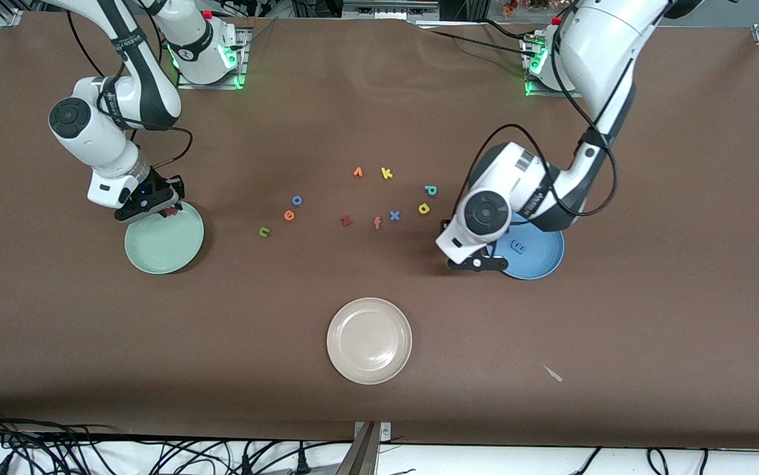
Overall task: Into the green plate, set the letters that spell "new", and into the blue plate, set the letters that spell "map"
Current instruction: 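Place the pink w on the green plate while the left gripper reaches letters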
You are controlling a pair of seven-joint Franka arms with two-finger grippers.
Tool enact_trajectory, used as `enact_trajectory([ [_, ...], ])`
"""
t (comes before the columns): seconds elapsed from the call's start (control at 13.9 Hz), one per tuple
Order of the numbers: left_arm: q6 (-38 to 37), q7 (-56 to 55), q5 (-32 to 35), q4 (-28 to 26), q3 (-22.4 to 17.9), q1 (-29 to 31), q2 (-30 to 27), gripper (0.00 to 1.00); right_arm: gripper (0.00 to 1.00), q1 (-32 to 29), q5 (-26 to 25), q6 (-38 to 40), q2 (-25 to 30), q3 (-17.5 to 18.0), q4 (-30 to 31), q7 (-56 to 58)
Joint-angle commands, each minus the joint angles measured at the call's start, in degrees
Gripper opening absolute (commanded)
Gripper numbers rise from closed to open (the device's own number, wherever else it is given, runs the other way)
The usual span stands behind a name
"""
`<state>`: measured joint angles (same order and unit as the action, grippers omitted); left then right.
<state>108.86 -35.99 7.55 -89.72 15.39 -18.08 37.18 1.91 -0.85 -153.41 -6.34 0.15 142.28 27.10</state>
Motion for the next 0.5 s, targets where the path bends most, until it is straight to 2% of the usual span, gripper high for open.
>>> enact_trajectory([
  [0.0, -0.1, -5.5, -1.6, 1.2, -0.4, -3.4, 1.1, 1.0, 0.37, 0.0, -0.1, 0.2, -0.2, 0.1, -0.5, 0.5],
  [0.14, 1.5, -6.3, -1.6, 1.2, -0.4, -4.9, 1.7, 1.0, 0.45, 0.0, 0.1, 0.0, -0.3, 0.1, -0.5, 0.4],
  [0.22, 2.3, -6.0, -1.7, 1.3, -0.4, -5.0, 1.9, 1.0, 0.53, 0.0, 0.1, 0.0, -0.4, 0.1, -0.5, 0.4],
  [0.29, 3.5, -5.1, -1.6, 1.3, -0.4, -5.3, 2.0, 1.0, 0.53, -0.1, 0.1, -0.2, -0.4, 0.1, -0.5, 0.4],
  [0.43, 5.6, -3.8, -1.6, 2.3, -0.3, -6.7, 2.3, 1.0, 0.61, -0.2, 0.3, -0.2, -0.4, 0.1, -0.5, 0.3],
])
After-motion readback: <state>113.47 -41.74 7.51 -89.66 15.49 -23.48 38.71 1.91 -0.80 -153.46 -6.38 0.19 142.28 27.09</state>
